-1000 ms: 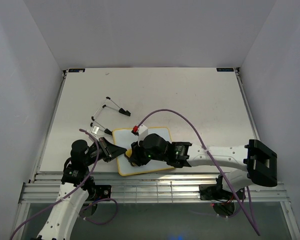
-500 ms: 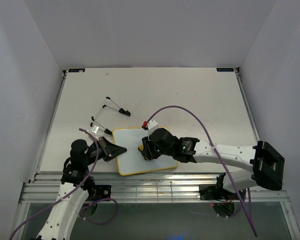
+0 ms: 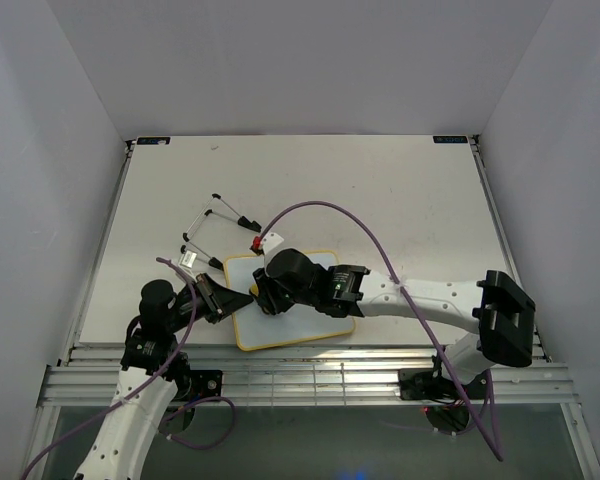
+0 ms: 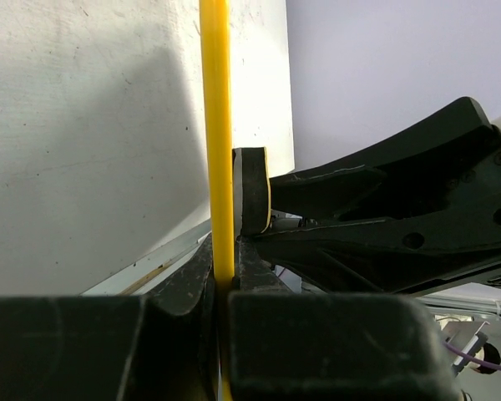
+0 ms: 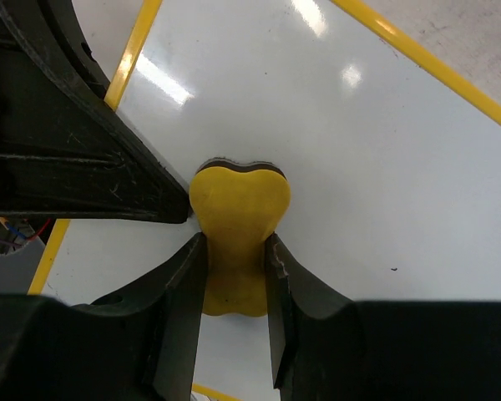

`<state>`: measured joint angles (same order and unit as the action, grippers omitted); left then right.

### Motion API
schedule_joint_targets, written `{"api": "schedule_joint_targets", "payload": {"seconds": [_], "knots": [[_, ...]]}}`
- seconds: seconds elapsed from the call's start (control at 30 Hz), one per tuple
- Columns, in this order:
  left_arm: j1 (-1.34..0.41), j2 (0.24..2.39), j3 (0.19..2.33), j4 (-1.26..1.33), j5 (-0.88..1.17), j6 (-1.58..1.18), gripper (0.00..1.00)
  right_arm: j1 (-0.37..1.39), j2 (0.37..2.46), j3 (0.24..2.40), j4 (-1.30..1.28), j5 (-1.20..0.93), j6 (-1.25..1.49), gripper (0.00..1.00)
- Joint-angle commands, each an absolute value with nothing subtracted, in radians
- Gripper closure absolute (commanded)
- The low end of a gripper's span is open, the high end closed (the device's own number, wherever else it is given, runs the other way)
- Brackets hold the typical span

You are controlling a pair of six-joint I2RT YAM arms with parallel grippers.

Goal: Erase the whiteboard

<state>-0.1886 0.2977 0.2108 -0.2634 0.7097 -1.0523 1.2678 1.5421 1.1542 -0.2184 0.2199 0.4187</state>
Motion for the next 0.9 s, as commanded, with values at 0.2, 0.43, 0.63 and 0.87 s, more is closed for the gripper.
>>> {"api": "schedule_joint_targets", "payload": {"seconds": [0.2,0.43,0.63,0.87], "knots": [[-0.195,0.313,0.334,-0.117,0.821,-1.071,1.0,1.313,1.464,0.992,-0.275,0.229,0.508,0.92],[-0.196,0.319,0.324,-0.117,0.854,-1.057,1.0,1.312,1.331,0.874,-0.187,0.25,0.578,0.92],[-0.196,0.267,0.29,-0.115,0.857,-1.092,1.0,1.31,1.448,1.038,-0.206,0.245,0.523,0.92],[-0.195,0.212,0.288,-0.135,0.882,-1.12,1.0,1.189,1.444,0.993,-0.176,0.236,0.535,0.92]]}}
